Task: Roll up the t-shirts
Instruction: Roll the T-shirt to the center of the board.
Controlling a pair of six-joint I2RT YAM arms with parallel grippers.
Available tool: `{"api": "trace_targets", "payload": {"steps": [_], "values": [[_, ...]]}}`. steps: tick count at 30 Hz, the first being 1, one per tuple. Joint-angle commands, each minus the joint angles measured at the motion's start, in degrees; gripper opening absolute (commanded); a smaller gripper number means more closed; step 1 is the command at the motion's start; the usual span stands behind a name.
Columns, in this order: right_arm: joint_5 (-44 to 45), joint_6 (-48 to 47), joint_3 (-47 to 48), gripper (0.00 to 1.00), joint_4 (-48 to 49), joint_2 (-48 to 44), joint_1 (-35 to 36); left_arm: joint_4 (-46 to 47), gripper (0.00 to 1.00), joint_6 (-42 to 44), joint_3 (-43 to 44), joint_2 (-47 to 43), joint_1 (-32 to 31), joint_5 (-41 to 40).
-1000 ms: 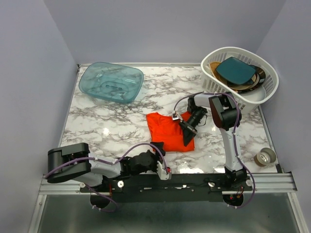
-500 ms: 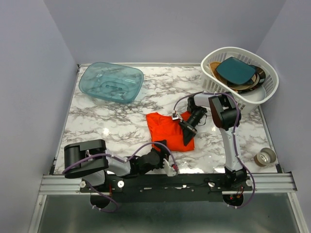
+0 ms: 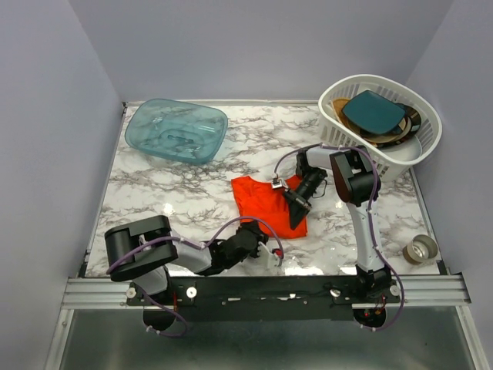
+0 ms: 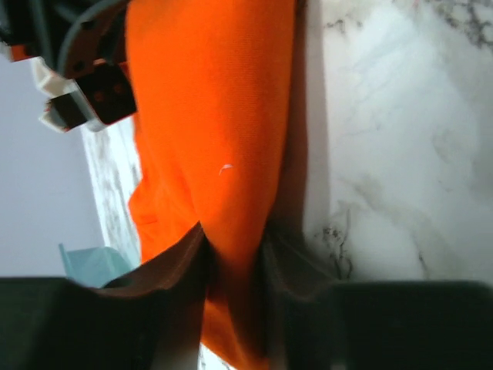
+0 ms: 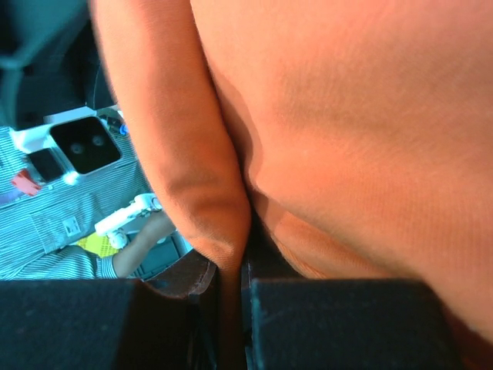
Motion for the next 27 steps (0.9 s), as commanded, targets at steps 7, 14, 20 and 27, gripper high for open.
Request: {"api": "trace_targets", "payload": {"steps": [7,14,20,27], "values": [[4.0,-1.8,-2.4,0.28,2.0,1.6,-0.2,-29.7,0.03,-5.2,9.1,-1.6,7.0,12.9],[2.7,-4.0,-5.5,1.00,7.5,-14.5,-3.0,-39.5,0.00,-4.2,12.4,-6.3,11.1,24.4],[6.5,-4.7,-9.0,1.00,12.3,-32.4,-5.6,-48.4,0.00,-1.5,15.7,-7.9,12.7,33.5],[16.3,-2.0,-46.0,1.00,55.0,-77.3,-1.7,-60.0,0.00,-0.1,24.0,-5.8,17.3,44.4]]}}
